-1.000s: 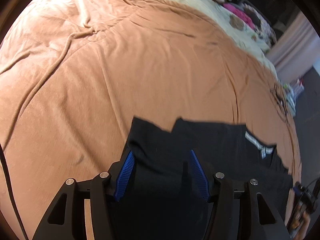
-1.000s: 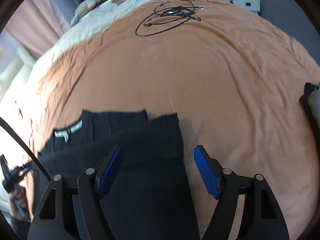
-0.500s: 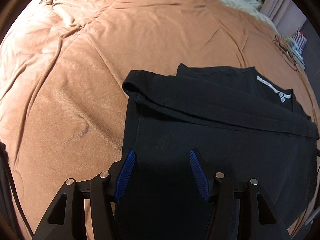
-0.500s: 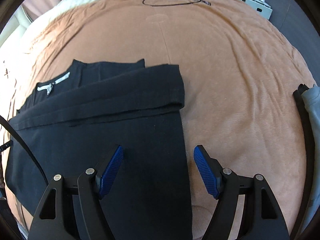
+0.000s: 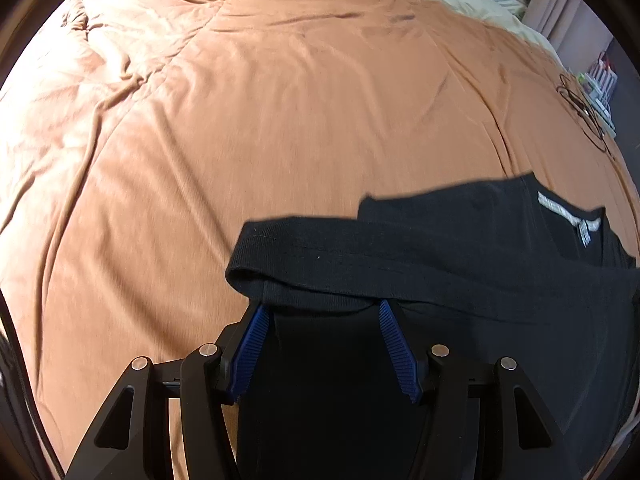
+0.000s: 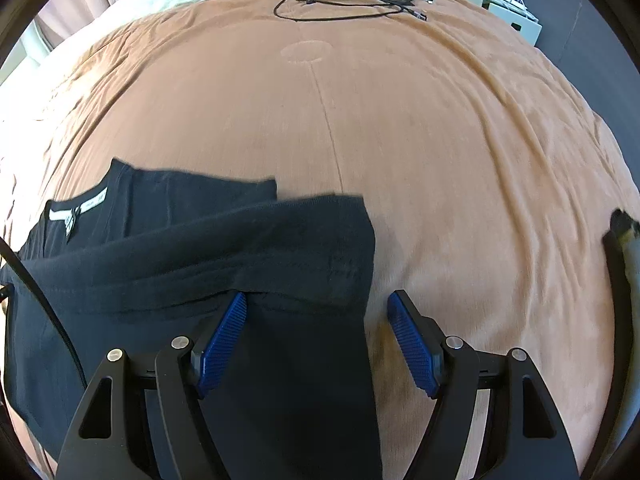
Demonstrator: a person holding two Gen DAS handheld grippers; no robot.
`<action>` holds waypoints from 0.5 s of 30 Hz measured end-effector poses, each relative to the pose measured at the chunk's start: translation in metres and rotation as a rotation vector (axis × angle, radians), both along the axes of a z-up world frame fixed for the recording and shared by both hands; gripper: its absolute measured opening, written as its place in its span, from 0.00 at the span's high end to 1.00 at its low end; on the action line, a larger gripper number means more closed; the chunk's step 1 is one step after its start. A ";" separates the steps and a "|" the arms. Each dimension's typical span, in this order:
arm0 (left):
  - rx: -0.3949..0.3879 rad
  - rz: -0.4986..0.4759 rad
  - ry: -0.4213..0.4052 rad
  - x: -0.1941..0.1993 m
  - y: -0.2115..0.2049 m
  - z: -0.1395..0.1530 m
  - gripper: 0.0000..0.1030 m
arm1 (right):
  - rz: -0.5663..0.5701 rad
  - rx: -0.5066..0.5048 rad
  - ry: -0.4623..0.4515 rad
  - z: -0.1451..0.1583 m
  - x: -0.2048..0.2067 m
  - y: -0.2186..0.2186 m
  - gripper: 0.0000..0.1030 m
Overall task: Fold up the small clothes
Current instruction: 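Grasp the folded edge of the shirt with the left gripper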
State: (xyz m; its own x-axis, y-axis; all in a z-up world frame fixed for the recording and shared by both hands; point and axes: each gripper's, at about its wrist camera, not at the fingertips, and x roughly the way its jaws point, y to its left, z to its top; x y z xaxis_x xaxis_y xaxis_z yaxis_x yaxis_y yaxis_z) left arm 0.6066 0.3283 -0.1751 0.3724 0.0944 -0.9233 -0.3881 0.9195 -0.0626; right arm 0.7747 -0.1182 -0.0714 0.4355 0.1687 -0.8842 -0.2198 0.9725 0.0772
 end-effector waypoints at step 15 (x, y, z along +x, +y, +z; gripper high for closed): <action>-0.025 0.066 -0.101 0.051 0.025 0.013 0.42 | -0.098 0.016 -0.126 0.016 0.045 -0.005 0.30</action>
State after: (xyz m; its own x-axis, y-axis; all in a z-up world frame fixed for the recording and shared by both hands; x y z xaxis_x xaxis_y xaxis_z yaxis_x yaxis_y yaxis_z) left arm 0.6579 0.3534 -0.1623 0.4576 0.0988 -0.8837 -0.4380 0.8899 -0.1274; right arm 0.8199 -0.1231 -0.0555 0.5581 0.1333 -0.8190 -0.1333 0.9886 0.0701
